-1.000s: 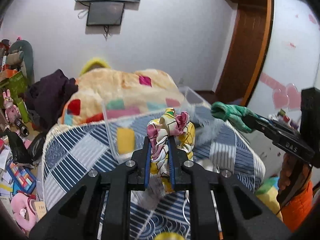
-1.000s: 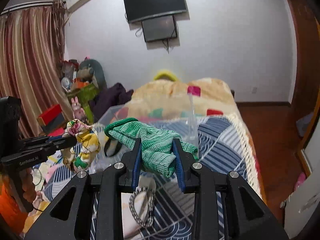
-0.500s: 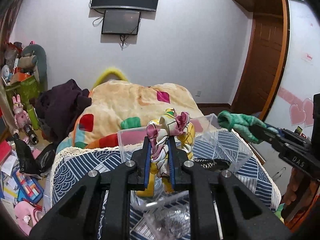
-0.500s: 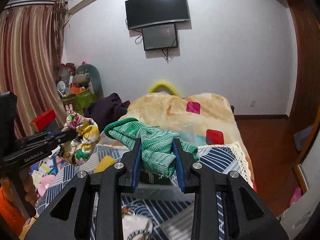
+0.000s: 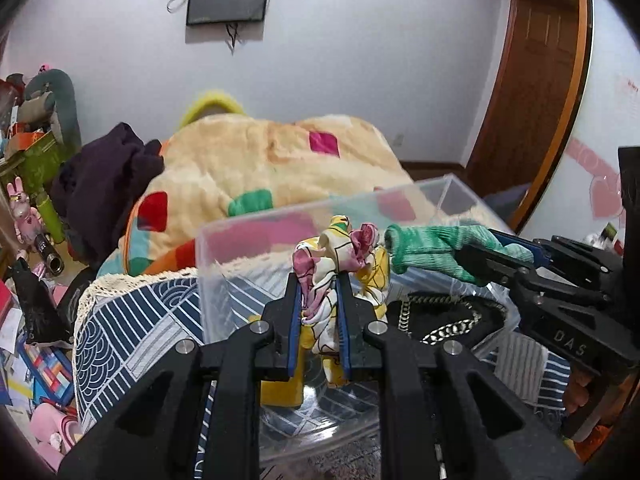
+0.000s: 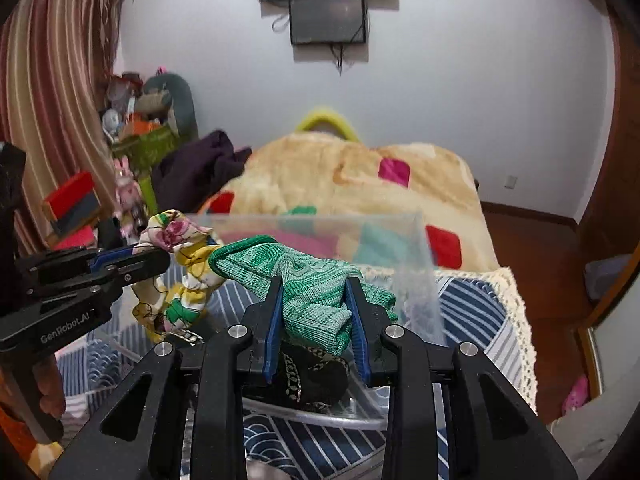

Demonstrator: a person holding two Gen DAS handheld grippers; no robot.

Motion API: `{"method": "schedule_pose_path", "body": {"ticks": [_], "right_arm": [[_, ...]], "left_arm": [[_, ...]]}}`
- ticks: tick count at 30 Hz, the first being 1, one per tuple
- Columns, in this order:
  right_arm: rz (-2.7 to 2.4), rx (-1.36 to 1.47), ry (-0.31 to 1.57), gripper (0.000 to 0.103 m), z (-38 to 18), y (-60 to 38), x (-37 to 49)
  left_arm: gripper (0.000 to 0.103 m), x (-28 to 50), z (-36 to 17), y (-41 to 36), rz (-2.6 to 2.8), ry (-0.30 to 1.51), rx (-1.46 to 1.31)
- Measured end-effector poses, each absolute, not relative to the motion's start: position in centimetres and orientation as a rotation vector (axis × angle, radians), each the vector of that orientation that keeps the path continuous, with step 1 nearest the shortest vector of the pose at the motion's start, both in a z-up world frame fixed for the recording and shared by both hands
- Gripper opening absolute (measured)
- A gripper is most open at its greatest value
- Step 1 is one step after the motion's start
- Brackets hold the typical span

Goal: Organize soft objects
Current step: 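Lower the floral toy into the box with left tool while right tool drops the glove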

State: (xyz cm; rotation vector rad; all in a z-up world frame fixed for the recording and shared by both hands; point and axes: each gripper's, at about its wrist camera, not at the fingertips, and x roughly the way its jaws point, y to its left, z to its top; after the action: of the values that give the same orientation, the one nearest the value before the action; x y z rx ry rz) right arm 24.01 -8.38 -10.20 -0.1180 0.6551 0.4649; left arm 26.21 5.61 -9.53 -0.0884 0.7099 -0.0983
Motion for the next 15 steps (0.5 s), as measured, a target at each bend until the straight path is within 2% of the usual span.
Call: {"method": "schedule_pose_path", "body": {"ticks": [5, 8, 10, 13, 15], "right_arm": [[0.463, -0.142, 0.706, 0.029, -11.1, -8.0, 24.8], [0.458, -0.152, 0.716, 0.031, -11.1, -8.1, 24.8], [0.458, -0.145, 0.717, 0.037, -11.1, -8.3, 24.9], [0.464, -0.123, 0.707, 0.044, -10.7, -8.6, 24.8], [0.471, -0.109, 0.691, 0.049, -10.2, -9.1, 24.3]], "left_arm": [[0.015, 26.8, -10.6, 4.8, -0.09, 0.737, -0.043], [0.022, 26.5, -10.7, 4.6, -0.083, 0.734, -0.033], [0.024, 26.3, -10.7, 4.6, -0.087, 0.737, -0.033], [0.032, 25.9, -10.2, 4.7, -0.084, 0.731, -0.027], [0.043, 25.2, -9.6, 4.7, -0.085, 0.716, -0.027]]}}
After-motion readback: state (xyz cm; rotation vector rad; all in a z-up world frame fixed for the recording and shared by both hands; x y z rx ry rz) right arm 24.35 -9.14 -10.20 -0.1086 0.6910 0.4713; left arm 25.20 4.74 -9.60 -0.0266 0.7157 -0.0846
